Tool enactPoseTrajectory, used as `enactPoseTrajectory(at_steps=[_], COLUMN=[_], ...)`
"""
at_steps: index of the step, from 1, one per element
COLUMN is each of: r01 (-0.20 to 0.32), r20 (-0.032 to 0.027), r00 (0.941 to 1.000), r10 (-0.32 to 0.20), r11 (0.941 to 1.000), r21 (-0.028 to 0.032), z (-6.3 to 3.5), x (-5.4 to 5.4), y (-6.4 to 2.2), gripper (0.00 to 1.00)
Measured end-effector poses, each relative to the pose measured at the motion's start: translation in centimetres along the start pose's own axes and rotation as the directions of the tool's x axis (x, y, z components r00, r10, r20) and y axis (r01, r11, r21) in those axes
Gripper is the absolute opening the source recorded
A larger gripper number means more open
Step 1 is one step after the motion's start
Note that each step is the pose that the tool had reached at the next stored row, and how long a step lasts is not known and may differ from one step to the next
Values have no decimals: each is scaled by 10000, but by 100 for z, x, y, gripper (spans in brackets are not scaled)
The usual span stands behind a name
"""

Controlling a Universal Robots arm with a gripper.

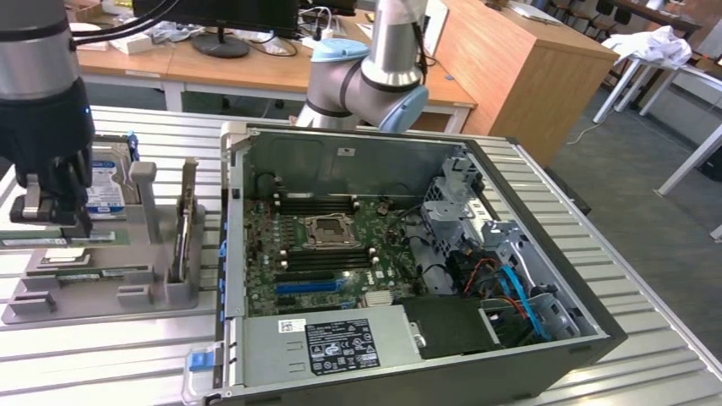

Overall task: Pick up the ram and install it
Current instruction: 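Pick up the ram and move it above insertion slot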

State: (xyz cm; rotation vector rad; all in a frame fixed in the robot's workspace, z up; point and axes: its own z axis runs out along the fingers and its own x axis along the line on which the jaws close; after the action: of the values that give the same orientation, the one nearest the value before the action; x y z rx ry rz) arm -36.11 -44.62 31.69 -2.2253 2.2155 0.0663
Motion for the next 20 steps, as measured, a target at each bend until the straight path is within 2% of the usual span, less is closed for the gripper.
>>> enactPoseTrajectory(at_steps=[10,20], r01=[0,0], r20=[0,0], r00=[10000,10000], r10=[0,0], r11=[10000,10000], r21=[0,0], z=[-253,-416], x=[-8,-13], y=[7,12], gripper=[11,11])
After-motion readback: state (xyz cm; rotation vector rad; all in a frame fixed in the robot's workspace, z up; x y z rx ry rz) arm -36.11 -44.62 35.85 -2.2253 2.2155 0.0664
